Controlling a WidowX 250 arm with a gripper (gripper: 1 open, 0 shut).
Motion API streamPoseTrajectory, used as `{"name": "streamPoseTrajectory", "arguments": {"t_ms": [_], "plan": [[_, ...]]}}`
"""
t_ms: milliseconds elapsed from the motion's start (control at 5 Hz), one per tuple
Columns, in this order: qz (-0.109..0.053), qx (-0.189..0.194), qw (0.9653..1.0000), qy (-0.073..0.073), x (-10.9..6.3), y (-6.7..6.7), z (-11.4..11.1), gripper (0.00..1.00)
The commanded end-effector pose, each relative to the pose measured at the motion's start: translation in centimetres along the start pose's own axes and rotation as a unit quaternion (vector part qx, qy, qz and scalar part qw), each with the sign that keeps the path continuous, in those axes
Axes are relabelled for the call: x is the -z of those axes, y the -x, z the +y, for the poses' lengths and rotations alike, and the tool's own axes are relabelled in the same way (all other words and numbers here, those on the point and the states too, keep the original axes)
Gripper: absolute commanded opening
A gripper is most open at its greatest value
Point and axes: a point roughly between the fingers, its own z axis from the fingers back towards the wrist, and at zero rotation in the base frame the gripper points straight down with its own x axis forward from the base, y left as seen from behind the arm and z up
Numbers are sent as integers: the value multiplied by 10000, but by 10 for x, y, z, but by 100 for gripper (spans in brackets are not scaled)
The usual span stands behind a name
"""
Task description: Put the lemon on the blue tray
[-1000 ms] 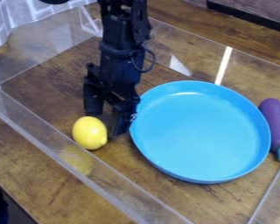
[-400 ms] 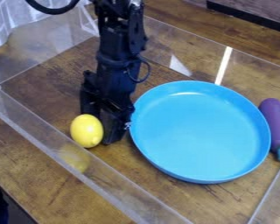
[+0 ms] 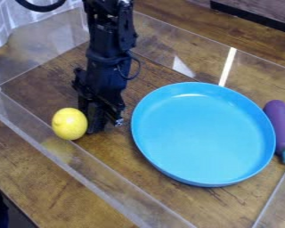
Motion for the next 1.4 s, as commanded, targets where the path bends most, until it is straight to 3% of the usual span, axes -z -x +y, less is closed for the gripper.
{"name": "streamPoseTrajectory", "arguments": {"t_ms": [0,200,600,1200], "plan": [[-201,12,9998,34,-8,1,5,100],[-203,64,9998,-5,-9,-1,4,0],[-205,182,9995,-149,-15,-1,3,0],[-179,378,9980,-481,-41,0,-2,0]]}}
